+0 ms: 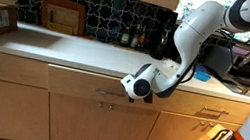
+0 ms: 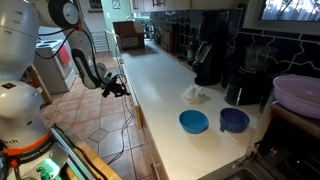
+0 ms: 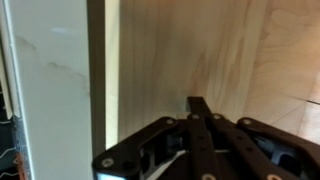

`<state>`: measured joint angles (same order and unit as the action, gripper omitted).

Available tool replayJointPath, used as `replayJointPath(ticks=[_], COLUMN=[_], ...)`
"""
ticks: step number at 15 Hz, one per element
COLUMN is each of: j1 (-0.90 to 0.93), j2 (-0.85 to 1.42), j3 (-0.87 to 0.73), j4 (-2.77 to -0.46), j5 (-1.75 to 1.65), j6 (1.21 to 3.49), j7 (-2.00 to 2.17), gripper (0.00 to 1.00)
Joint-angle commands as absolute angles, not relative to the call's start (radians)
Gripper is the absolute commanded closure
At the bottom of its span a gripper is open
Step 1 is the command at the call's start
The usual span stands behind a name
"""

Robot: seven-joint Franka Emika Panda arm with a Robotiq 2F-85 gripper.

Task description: Close the open drawer

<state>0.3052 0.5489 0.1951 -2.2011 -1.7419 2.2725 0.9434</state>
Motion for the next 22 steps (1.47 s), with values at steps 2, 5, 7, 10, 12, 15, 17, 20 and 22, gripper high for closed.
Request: replayJointPath(ticks=[2,5,7,10,12,15,17,20,22], j1=[0.296,0.303,0.305,0.261,0.242,0.195,0.110,-0.084,-0.223], j2=[0.576,0.600,0.614,0.612,0.572,0.463,0.388,0.304,0.272], j3=[0.222,0.227,0.230,0.269,0.296,0.361,0.463,0.674,0.823], j4=[-2.162,-2.131,-2.116,-2.117,-2.140,-2.196,-2.223,-2.227,-2.192], j5=[-1.792,-1.799,-1.802,-1.688,-1.527,-1.277,-1.112,-0.860,-0.696], j6=[2.174,2.115,2.082,2.158,2.181,2.216,2.218,2.179,2.163], j7=[1.106,1.127,1.113,1.044,0.951,0.768,0.636,0.471,0.369], gripper=[1.00,1.00,1.00,1.00,1.00,1.00,1.00,1.00,1.00])
